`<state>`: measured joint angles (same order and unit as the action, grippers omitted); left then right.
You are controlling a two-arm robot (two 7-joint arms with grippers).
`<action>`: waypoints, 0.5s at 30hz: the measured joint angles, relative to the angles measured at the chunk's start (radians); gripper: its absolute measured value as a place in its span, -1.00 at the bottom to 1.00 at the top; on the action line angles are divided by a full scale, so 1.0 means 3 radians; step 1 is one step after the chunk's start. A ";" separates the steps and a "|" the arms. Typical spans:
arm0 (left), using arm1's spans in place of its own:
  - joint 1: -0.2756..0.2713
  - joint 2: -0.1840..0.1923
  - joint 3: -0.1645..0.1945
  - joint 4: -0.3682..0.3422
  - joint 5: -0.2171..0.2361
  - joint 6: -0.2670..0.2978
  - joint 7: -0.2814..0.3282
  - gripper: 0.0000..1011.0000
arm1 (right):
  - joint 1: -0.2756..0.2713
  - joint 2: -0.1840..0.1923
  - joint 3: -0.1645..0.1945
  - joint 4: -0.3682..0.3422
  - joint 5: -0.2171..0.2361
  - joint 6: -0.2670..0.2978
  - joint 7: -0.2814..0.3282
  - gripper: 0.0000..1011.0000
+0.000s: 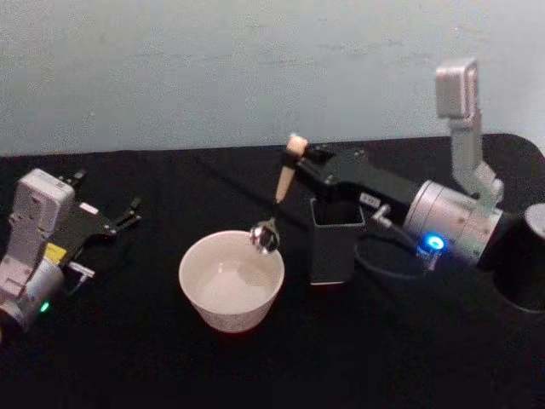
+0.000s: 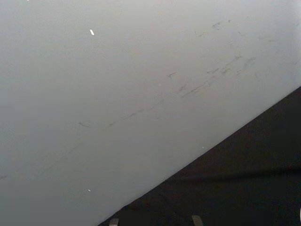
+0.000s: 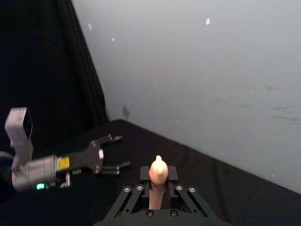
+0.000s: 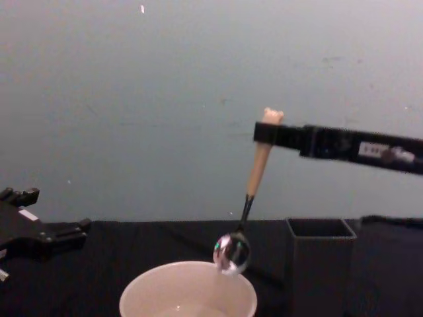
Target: Pick up the stirring spoon with one hand, stir inside the cup, then place it back in its original position.
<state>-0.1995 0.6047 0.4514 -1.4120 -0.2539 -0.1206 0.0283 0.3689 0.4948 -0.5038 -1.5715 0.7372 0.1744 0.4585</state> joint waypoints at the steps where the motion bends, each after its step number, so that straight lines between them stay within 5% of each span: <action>1: 0.0000 0.0000 0.0000 0.0000 0.0000 0.0000 0.0000 0.98 | -0.0003 0.0003 -0.0023 0.0002 -0.0035 -0.0022 0.0002 -0.58; 15: 0.0000 0.0000 0.0000 0.0000 0.0000 0.0000 0.0000 0.98 | -0.0060 -0.0082 -0.0282 0.0076 -0.0580 -0.0282 0.0055 -0.58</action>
<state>-0.1995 0.6047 0.4514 -1.4120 -0.2539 -0.1206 0.0283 0.3509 0.4703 -0.5883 -1.5487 0.5633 0.0897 0.4749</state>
